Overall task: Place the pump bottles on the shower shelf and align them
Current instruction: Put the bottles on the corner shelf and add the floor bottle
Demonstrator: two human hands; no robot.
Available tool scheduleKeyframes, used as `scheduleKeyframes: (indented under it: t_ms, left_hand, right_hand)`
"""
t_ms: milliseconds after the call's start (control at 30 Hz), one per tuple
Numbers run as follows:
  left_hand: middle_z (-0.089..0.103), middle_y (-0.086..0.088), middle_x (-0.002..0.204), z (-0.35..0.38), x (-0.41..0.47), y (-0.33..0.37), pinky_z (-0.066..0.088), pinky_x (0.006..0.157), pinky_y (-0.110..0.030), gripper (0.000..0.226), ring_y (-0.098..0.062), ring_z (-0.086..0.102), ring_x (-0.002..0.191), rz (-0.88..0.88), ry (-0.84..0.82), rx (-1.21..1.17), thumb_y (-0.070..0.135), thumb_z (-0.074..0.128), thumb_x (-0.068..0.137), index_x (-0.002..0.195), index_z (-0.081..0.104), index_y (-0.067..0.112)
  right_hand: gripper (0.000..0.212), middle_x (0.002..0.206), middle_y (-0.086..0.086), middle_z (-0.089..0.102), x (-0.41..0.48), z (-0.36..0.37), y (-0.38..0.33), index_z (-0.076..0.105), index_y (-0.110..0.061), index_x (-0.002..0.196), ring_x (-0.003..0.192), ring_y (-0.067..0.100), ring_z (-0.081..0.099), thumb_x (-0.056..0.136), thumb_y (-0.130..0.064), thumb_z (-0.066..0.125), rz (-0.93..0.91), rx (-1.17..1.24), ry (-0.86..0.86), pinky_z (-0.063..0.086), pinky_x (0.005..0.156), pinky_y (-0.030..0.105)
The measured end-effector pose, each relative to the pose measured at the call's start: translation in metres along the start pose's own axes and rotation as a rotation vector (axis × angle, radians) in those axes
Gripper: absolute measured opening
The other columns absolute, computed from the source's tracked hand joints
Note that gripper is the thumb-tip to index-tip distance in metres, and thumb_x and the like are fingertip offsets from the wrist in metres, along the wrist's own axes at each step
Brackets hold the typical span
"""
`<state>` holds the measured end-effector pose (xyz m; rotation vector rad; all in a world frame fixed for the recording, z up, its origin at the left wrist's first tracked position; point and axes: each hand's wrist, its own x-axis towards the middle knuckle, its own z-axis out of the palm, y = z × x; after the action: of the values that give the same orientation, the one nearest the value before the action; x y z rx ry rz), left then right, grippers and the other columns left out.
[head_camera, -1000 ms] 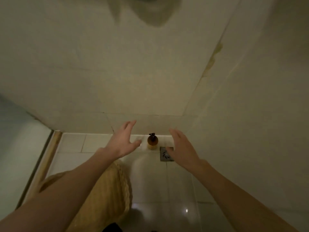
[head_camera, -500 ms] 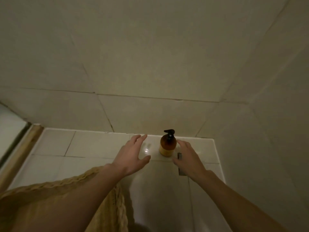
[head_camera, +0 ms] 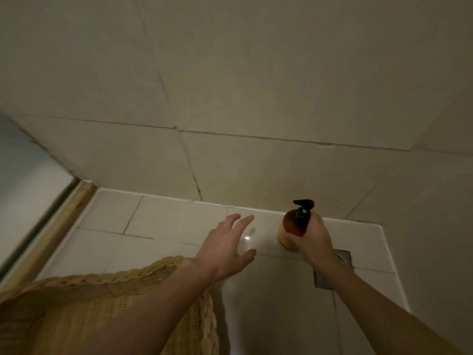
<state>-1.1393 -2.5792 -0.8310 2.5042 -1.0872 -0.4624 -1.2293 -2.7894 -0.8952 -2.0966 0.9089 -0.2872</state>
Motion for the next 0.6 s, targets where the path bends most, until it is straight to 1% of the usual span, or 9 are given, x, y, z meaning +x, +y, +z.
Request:
scheduleKeyframes:
  t_ms: [100, 200, 267, 367, 433, 533, 600]
  left_hand:
    - [0.022, -0.002, 0.153, -0.004, -0.002, 0.002, 0.029, 0.110, -0.039, 0.076, -0.022, 0.027, 0.137, 0.002, -0.001, 0.006, 0.051, 0.054, 0.080, 0.144, 0.015, 0.037]
    - [0.022, -0.002, 0.154, -0.011, -0.006, 0.006, 0.029, 0.110, -0.039, 0.076, -0.022, 0.027, 0.137, 0.000, -0.006, 0.014, 0.051, 0.054, 0.080, 0.143, 0.014, 0.039]
    - [0.021, -0.002, 0.154, -0.021, -0.008, 0.009, 0.029, 0.111, -0.038, 0.076, -0.023, 0.027, 0.137, 0.004, -0.019, 0.024, 0.052, 0.054, 0.080, 0.144, 0.014, 0.038]
    - [0.021, -0.004, 0.153, -0.045, -0.013, 0.021, 0.028, 0.111, -0.038, 0.078, -0.023, 0.027, 0.137, 0.020, -0.036, 0.032, 0.051, 0.054, 0.079, 0.145, 0.015, 0.035]
    - [0.022, -0.005, 0.153, -0.069, -0.022, 0.036, 0.029, 0.110, -0.038, 0.078, -0.023, 0.027, 0.137, 0.029, -0.038, 0.036, 0.051, 0.055, 0.079, 0.145, 0.016, 0.034]
    - [0.021, -0.005, 0.153, -0.120, -0.041, 0.072, 0.028, 0.111, -0.037, 0.077, -0.024, 0.027, 0.138, 0.047, -0.045, 0.022, 0.050, 0.055, 0.080, 0.145, 0.016, 0.034]
    - [0.021, -0.006, 0.153, -0.163, -0.054, 0.100, 0.028, 0.111, -0.037, 0.077, -0.023, 0.027, 0.138, 0.060, -0.041, 0.003, 0.050, 0.054, 0.080, 0.145, 0.016, 0.035]
  right_hand:
    - [0.070, 0.110, 0.001, 0.057, 0.000, 0.003, -0.001, 0.048, -0.015, 0.122, 0.095, 0.015, 0.051, 0.063, -0.026, 0.084, -0.026, -0.050, 0.036, 0.037, 0.078, 0.026]
    - [0.067, 0.113, 0.008, 0.059, -0.007, -0.004, -0.010, 0.050, -0.010, 0.121, 0.102, 0.025, 0.056, 0.065, -0.028, 0.082, -0.022, -0.123, 0.032, 0.041, 0.080, 0.028]
    - [0.065, 0.115, 0.010, 0.058, -0.016, -0.017, -0.019, 0.051, -0.008, 0.121, 0.104, 0.027, 0.055, 0.067, -0.028, 0.081, -0.032, -0.145, 0.028, 0.043, 0.081, 0.030]
    - [0.062, 0.111, 0.008, 0.057, -0.034, -0.049, -0.045, 0.053, -0.009, 0.119, 0.102, 0.025, 0.055, 0.066, -0.027, 0.081, -0.049, -0.119, 0.028, 0.041, 0.078, 0.028]
    - [0.062, 0.110, 0.005, 0.056, -0.048, -0.075, -0.071, 0.054, -0.011, 0.119, 0.101, 0.022, 0.055, 0.066, -0.028, 0.080, -0.074, -0.110, 0.041, 0.042, 0.078, 0.028]
    - [0.061, 0.106, -0.005, 0.051, -0.071, -0.119, -0.124, 0.053, -0.020, 0.118, 0.097, 0.015, 0.052, 0.064, -0.035, 0.078, -0.113, -0.110, 0.060, 0.041, 0.079, 0.027]
    - [0.059, 0.103, -0.008, 0.049, -0.085, -0.151, -0.168, 0.052, -0.023, 0.116, 0.096, 0.014, 0.052, 0.064, -0.037, 0.076, -0.131, -0.111, 0.068, 0.040, 0.078, 0.026]
